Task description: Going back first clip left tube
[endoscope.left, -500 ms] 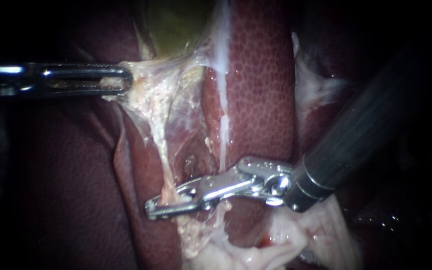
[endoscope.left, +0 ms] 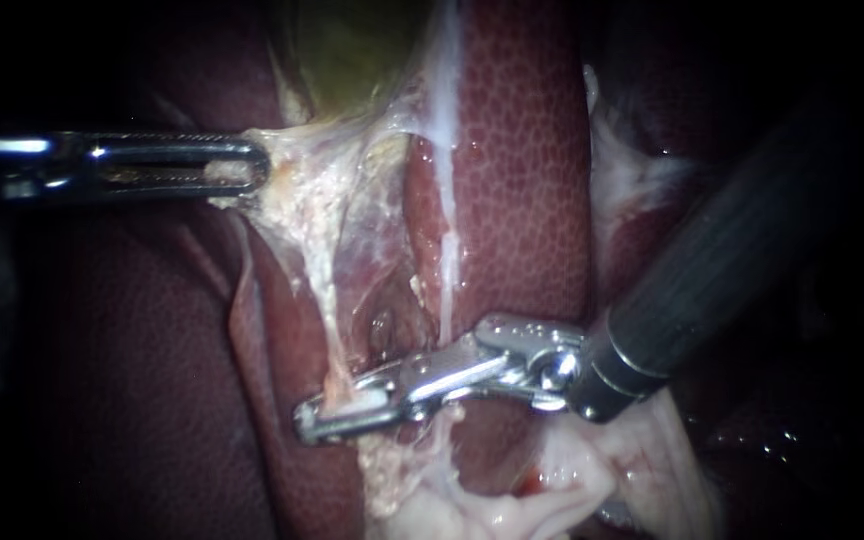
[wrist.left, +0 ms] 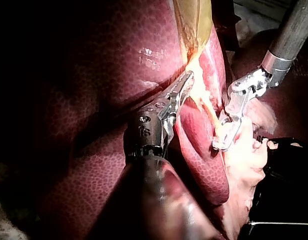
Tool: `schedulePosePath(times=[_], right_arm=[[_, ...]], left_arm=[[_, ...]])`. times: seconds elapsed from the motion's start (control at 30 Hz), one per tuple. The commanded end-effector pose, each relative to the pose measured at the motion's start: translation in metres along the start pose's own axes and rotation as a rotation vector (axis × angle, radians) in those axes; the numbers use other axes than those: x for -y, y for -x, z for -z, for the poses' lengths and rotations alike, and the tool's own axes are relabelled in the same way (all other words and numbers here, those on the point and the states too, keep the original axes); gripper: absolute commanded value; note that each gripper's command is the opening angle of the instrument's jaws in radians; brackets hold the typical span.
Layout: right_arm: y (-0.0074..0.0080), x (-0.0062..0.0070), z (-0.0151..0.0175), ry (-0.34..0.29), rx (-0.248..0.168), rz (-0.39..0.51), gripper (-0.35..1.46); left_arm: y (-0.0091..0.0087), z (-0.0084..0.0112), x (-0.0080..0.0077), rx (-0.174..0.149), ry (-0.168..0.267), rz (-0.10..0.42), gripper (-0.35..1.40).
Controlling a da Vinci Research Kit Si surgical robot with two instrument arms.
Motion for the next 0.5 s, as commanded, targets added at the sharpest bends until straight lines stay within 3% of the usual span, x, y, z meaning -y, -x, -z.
schedulePosePath(times=[0.03, 0.1, 0.33, 0.5], right_arm=[[0.0001, -0.0002, -0.0002, 0.02, -0.008, 0.016, 0.57], [0.0, -0.0006, 0.0, 0.053, -0.017, 0.025, 0.6], [0.0001, -0.0017, 0.002, 0.067, -0.02, 0.047, 0.6], [-0.0001, -0.0016, 0.0036, 0.067, -0.02, 0.065, 0.6]], left_arm=[[0.0, 0.0, 0.0, -0.001, -0.003, 0.0, -0.35], [0.0, 0.0, 0.0, -0.001, -0.002, -0.001, -0.35], [-0.0001, 0.0, 0.0002, -0.001, -0.005, -0.001, -0.35], [-0.0002, 0.0001, 0.0002, -0.001, -0.004, -0.001, -0.35]])
